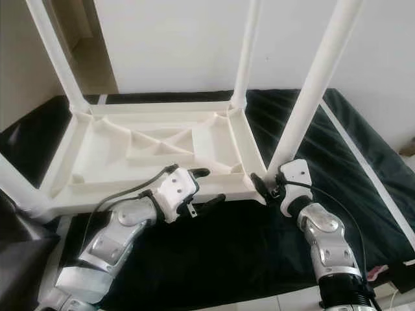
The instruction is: Building children table
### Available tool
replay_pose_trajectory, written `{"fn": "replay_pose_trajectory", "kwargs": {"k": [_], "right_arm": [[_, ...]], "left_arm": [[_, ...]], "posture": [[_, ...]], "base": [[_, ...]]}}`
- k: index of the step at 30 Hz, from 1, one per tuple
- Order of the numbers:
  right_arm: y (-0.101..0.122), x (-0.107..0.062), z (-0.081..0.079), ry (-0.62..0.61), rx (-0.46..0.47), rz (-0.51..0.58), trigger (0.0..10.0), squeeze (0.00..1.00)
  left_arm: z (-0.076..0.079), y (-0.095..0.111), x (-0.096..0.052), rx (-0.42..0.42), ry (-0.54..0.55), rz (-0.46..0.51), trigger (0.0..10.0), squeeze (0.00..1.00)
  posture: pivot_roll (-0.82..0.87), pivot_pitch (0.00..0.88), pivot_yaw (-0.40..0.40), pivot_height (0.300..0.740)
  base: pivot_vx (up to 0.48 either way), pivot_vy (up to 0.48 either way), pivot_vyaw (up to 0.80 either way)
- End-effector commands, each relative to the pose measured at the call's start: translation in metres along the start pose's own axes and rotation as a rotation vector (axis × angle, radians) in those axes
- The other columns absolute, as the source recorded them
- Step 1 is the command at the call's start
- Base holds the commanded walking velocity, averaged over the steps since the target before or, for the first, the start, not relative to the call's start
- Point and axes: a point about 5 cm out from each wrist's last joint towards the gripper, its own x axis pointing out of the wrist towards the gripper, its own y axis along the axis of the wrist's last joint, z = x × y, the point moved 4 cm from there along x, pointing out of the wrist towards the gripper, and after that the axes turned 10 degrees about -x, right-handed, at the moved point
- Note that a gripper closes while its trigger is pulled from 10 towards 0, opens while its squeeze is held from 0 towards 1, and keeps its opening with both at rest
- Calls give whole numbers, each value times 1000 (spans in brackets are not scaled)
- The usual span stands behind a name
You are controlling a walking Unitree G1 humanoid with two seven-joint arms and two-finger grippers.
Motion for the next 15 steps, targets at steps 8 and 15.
{"fn": "replay_pose_trajectory", "kwargs": {"k": [8, 15], "right_arm": [[-16, 2, -15, 52, -15, -55, 0, 0], [-24, 5, -12, -43, 32, -82, 10000, 0]], "left_arm": [[-3, -3, 1, 14, 33, -6, 10000, 0], [-1, -4, 2, 16, 22, -9, 10000, 0]], "posture": [[-7, 0, -36, 740], [-15, 0, -33, 740]], "base": [[0, 0, 0], [0, 0, 0]]}}
